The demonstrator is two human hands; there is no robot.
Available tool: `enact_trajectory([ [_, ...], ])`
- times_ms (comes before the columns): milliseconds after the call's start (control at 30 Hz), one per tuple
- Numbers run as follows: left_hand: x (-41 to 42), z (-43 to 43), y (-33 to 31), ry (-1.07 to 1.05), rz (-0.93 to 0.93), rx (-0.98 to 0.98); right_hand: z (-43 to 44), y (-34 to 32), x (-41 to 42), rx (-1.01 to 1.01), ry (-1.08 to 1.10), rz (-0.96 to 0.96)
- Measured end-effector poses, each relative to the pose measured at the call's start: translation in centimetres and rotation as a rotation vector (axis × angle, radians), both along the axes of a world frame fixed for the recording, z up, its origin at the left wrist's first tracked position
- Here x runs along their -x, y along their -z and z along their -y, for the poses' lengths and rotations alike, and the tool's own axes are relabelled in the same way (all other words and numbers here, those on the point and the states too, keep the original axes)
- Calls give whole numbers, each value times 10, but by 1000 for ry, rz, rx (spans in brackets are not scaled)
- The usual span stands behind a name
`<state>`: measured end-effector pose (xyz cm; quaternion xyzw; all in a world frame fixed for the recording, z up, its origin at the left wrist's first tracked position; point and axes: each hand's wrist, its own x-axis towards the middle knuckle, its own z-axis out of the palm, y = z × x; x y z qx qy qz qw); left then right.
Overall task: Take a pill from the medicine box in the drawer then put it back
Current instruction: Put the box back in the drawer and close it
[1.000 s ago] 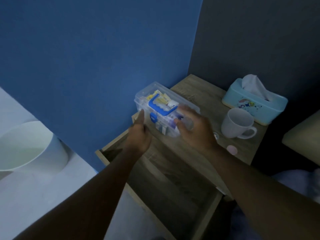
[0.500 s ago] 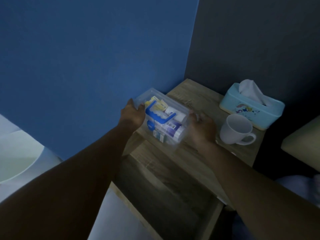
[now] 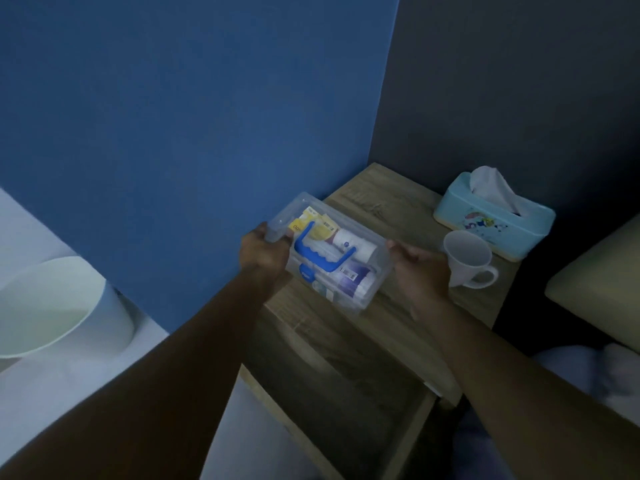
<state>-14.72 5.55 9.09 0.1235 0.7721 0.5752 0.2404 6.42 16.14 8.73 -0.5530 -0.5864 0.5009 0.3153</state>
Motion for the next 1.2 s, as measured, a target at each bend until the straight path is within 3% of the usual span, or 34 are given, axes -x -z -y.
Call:
enact_trajectory([
  [200, -24, 41, -21, -3, -74, 81, 42, -11, -25, 5, -13, -115],
  [400, -45, 88, -25, -44, -95, 141, 99, -9, -48, 19, -46, -93],
  [767, -52, 146, 45, 23, 75, 257, 149, 39, -58, 56, -115, 71],
  [1200, -62, 113, 106, 128, 43, 337, 157, 105, -51, 171, 41, 149],
])
